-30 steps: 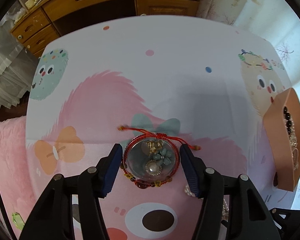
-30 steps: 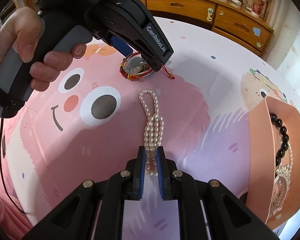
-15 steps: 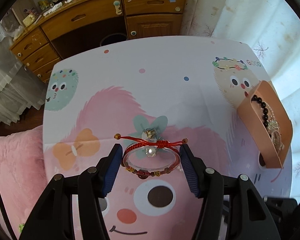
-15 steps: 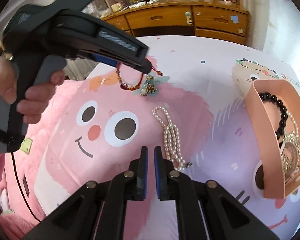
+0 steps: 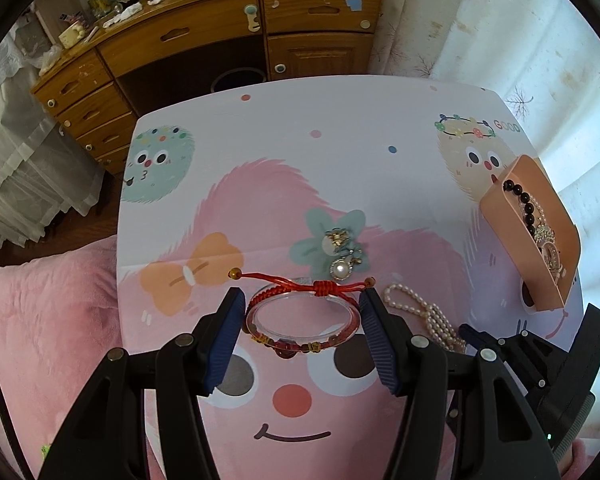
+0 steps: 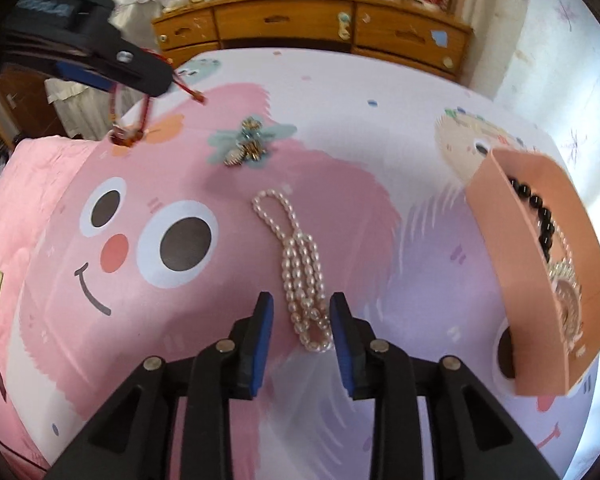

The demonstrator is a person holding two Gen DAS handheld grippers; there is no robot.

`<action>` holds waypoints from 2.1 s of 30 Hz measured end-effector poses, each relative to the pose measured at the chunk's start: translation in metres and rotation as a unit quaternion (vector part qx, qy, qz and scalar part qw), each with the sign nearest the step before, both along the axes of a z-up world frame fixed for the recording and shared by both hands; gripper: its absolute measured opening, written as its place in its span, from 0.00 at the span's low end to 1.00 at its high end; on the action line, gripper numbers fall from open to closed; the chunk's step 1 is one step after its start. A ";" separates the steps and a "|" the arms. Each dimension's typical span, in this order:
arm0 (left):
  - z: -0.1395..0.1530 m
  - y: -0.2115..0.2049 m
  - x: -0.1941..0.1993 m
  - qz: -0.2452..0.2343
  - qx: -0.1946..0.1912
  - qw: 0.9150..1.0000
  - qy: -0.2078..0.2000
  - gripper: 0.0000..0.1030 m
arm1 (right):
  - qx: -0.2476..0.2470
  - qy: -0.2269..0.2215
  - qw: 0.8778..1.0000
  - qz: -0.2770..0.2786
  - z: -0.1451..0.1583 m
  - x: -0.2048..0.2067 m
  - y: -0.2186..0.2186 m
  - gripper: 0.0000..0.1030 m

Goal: Organize jewelry
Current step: 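Lift the red bracelet with the left tool while the right tool carries the pearl necklace to the box, then lower the red bracelet into the pink box and open the left tool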

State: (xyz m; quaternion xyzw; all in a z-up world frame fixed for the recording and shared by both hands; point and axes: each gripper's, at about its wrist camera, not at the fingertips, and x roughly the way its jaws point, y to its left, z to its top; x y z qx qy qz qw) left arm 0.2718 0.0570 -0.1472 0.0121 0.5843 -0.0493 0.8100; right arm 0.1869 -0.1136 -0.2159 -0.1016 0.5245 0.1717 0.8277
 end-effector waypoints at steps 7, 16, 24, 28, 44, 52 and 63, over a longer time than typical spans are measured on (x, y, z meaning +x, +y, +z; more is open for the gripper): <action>-0.006 0.007 0.000 -0.003 0.001 1.000 0.005 0.56 | 0.007 0.011 0.999 -0.051 0.000 0.003 -0.010 0.12; -0.002 0.004 -0.003 -0.006 -0.002 1.000 0.003 0.56 | 0.153 0.085 0.972 -0.156 -0.006 0.014 -0.047 0.04; 0.003 -0.010 -0.007 -0.019 -0.001 1.000 -0.001 0.56 | 0.213 0.096 0.955 -0.183 0.001 0.009 -0.066 0.04; 0.006 -0.022 -0.009 -0.029 -0.003 1.000 -0.001 0.56 | 0.242 0.092 0.947 -0.192 0.015 0.006 -0.080 0.04; 0.026 -0.082 -0.002 -0.082 -0.021 0.996 -0.005 0.56 | 0.285 -0.017 0.943 -0.172 0.119 0.008 -0.138 0.05; 0.043 -0.105 0.006 -0.080 -0.027 0.996 -0.007 0.56 | 0.270 -0.094 0.946 -0.156 0.186 0.012 -0.171 0.05; 0.065 -0.132 0.006 -0.065 -0.054 0.996 -0.039 0.56 | 0.290 -0.180 0.933 -0.115 0.258 0.015 -0.205 0.05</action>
